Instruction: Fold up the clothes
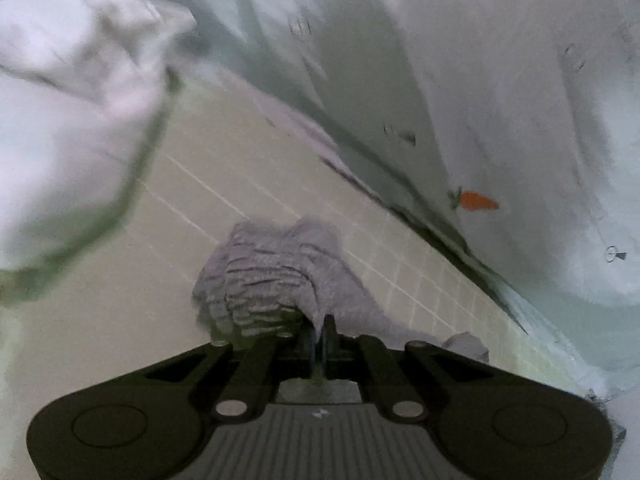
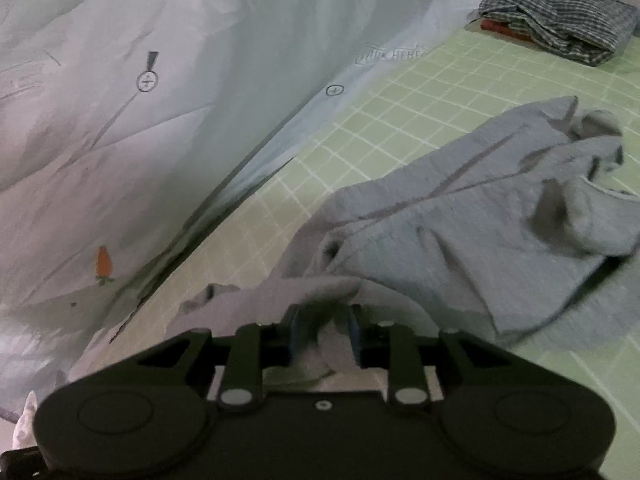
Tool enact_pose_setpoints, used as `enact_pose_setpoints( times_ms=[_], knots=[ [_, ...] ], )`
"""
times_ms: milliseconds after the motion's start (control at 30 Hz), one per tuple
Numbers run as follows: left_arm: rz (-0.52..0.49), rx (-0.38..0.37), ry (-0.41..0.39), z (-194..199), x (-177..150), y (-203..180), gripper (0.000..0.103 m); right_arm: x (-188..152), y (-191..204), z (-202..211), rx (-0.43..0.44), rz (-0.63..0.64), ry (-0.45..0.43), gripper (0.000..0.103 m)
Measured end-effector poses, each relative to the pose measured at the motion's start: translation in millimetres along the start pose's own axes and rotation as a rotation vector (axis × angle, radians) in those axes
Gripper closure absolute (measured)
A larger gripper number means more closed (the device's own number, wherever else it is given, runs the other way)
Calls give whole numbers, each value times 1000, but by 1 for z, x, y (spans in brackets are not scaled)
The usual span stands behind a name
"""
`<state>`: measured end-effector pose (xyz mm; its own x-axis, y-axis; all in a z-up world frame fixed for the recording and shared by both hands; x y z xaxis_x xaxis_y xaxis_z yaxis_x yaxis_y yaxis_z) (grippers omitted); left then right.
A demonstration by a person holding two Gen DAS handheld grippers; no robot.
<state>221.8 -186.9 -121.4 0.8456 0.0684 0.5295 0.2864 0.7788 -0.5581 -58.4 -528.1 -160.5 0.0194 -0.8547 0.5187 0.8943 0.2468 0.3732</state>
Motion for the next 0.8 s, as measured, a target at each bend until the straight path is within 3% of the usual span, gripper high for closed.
enact_pose_setpoints(
  times_ms=[267,367,433,600,800],
  knots=[
    [-2,153,-113,130,-13,48,100,-50,-25,39,29,47,59,76],
    [52,237,-61,141,-40,80,96,-69,-35,46,23,69,98,72],
    [87,270,-31,147,-57,96,84,-79,-41,49,15,86,118,67],
    [49,268,11,152,-93,97,54,-79,-52,61,6,149,82,57],
    [26,237,92,143,-131,84,42,-62,-83,59,-90,229,18,53]
  ],
)
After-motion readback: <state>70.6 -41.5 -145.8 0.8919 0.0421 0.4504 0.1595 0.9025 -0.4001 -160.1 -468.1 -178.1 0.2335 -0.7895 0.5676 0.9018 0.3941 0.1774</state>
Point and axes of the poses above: each gripper's, at about its wrist camera, not at the fingertips, and z roughly against the way its jaws point, y to its left, x to its top, the point moved 7 cm from there along -z, roughly the way its jaws point, and after that the axes turned 11 degrees about -x, right-handed, at the moved point
